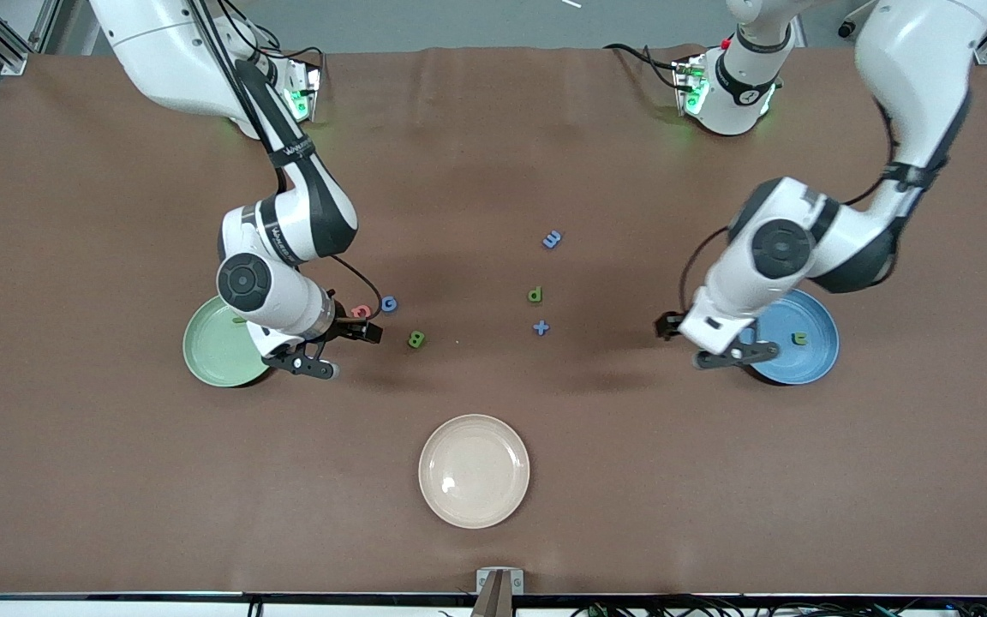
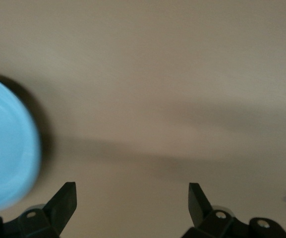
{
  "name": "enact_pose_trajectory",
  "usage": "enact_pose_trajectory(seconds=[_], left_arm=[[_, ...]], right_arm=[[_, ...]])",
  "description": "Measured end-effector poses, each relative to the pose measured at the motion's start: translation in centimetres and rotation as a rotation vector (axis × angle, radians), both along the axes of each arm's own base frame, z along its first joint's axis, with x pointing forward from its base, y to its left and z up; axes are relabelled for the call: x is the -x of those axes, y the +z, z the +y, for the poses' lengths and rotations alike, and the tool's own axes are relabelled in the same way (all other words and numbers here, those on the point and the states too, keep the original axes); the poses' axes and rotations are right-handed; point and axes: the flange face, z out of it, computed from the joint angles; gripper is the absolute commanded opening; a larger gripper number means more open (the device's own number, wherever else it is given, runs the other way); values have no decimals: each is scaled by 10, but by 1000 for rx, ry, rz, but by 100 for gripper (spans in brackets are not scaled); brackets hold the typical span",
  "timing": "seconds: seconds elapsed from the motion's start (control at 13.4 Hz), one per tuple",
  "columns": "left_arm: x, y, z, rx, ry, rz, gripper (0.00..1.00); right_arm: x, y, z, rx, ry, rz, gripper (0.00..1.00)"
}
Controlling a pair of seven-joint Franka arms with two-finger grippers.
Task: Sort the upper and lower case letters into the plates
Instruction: 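Reach the left gripper to the blue x while the right gripper reaches the pink q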
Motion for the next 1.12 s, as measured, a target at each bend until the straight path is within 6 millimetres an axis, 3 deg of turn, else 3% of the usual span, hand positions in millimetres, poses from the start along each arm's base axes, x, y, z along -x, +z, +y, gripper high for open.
enact_pose_trajectory(seconds=[0.22, 0.45, 0.52, 0.67, 0.9, 1.12], left_arm=[[20, -21, -75, 34, 119, 42, 99], [22, -34, -130, 45, 236, 42, 99], [20, -39, -145, 36, 270, 28, 99], [17, -52, -174, 9, 321, -8, 99], [20, -75, -211, -9, 358, -35, 99], [28, -100, -229, -14, 345, -12, 98]], right_arm=[[-4, -3, -16, 23, -128, 24, 100], [-18, -6, -68, 27, -181, 40, 98], [-17, -9, -75, 29, -199, 47, 98], [-8, -19, -69, 38, -259, 51, 100], [28, -52, -37, 61, -361, 25, 100], [60, -74, -15, 73, -432, -4, 100]])
